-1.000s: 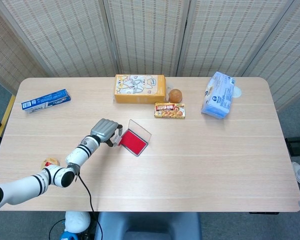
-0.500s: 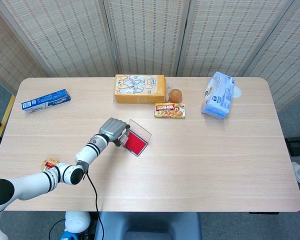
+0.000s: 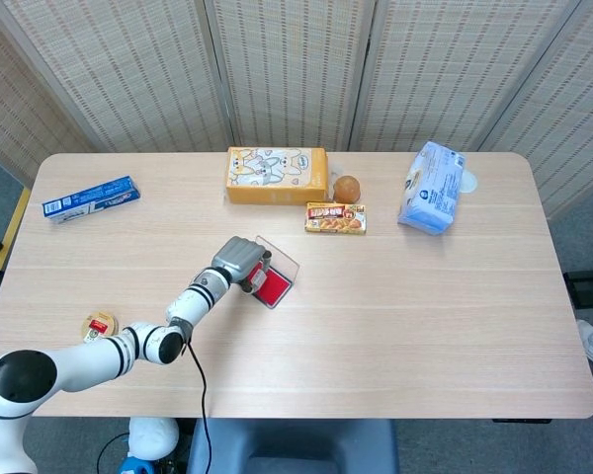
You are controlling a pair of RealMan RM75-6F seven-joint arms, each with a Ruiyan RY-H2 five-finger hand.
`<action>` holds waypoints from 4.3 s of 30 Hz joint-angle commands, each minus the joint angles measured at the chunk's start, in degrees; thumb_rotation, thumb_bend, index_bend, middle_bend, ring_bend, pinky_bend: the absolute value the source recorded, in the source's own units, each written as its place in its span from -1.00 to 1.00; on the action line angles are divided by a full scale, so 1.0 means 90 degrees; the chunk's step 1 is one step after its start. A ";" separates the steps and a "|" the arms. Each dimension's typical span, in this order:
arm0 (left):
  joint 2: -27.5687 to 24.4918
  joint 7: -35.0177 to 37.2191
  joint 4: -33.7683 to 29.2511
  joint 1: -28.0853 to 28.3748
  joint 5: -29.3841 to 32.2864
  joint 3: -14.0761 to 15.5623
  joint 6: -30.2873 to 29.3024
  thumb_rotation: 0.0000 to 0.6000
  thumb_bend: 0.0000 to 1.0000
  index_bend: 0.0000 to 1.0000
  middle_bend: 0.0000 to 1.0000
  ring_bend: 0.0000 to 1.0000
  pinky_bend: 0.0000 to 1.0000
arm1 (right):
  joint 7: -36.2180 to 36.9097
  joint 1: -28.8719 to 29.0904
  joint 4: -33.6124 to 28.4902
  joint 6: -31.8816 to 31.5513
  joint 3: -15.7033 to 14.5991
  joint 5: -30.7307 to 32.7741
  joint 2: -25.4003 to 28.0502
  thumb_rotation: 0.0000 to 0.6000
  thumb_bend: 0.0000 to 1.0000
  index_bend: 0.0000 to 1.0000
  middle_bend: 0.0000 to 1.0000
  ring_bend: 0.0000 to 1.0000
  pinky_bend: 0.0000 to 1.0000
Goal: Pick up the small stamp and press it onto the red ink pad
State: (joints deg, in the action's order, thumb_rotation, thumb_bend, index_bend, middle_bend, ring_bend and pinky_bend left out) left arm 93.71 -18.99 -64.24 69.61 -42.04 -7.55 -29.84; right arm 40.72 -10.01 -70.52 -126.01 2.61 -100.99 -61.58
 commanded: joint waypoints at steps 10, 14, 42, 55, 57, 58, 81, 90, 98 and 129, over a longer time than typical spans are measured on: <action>0.0166 -0.0009 0.0201 0.0143 0.0032 0.0059 -0.0006 1.00 -0.39 0.66 1.00 0.93 0.24 | -0.0010 -0.0026 0.0022 -0.0050 0.0007 -0.0025 -0.0025 1.00 -0.68 -1.00 -1.00 -1.00 -1.00; 0.0220 0.0015 0.0268 0.0132 -0.0056 0.0089 -0.0019 1.00 -0.39 0.66 1.00 0.93 0.24 | -0.0006 -0.0038 0.0028 -0.0067 0.0007 -0.0029 -0.0030 1.00 -0.68 -1.00 -1.00 -1.00 -1.00; 0.0565 0.0337 0.0638 0.0015 -0.0487 0.0038 0.0066 1.00 -0.39 0.66 1.00 0.94 0.24 | -0.0046 -0.0044 0.0022 -0.0071 0.0010 -0.0057 -0.0041 1.00 -0.68 -1.00 -1.00 -1.00 -1.00; 0.0458 0.0397 0.0522 -0.0057 -0.0621 -0.0001 0.0026 1.00 -0.39 0.66 1.00 0.94 0.24 | -0.0033 -0.0055 0.0036 -0.0099 0.0024 -0.0044 -0.0056 1.00 -0.68 -1.00 -1.00 -1.00 -1.00; 0.0282 0.0312 0.0288 -0.0076 -0.0560 0.0009 -0.0060 1.00 -0.39 0.66 1.00 0.94 0.24 | -0.0024 -0.0059 0.0037 -0.0106 0.0033 -0.0026 -0.0062 1.00 -0.68 -1.00 -1.00 -1.00 -1.00; 0.0180 0.0290 0.0138 -0.0087 -0.0487 0.0001 -0.0087 1.00 -0.39 0.66 1.00 0.94 0.24 | -0.0026 -0.0059 0.0036 -0.0102 0.0036 -0.0020 -0.0064 1.00 -0.68 -1.00 -1.00 -1.00 -1.00; -0.1177 -0.0200 -0.2667 -0.0986 -0.0398 0.0666 -0.1999 1.00 -0.39 0.66 1.00 0.94 0.24 | -0.0259 -0.0184 -0.0083 -0.0112 0.0188 0.0082 -0.0154 1.00 -0.69 -1.00 -1.00 -1.00 -1.00; -0.0802 -0.0018 -0.2272 -0.1423 -0.0964 0.0838 -0.2074 1.00 -0.39 0.64 1.00 0.94 0.24 | -0.0409 -0.0159 -0.0166 -0.0053 0.0147 0.0003 -0.0131 1.00 -0.69 -1.00 -1.00 -1.00 -1.00; -0.0637 -0.0041 -0.2060 -0.1506 -0.1124 0.0704 -0.1976 1.00 -0.39 0.63 1.00 0.94 0.24 | -0.0415 -0.0161 -0.0164 -0.0064 0.0131 -0.0019 -0.0128 1.00 -0.69 -1.00 -1.00 -1.00 -1.00; -0.0364 -0.0274 -0.1618 -0.1757 -0.1150 0.0462 -0.1666 1.00 -0.49 -0.10 1.00 0.91 0.24 | -0.0373 -0.0167 -0.0133 -0.0098 0.0117 -0.0011 -0.0147 1.00 -0.69 -1.00 -1.00 -1.00 -1.00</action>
State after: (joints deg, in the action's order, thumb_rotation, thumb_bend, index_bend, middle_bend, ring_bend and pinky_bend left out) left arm 90.49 -21.23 -78.68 53.80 -52.61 -3.31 -44.87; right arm 37.36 -11.52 -71.71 -126.89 3.66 -101.09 -62.90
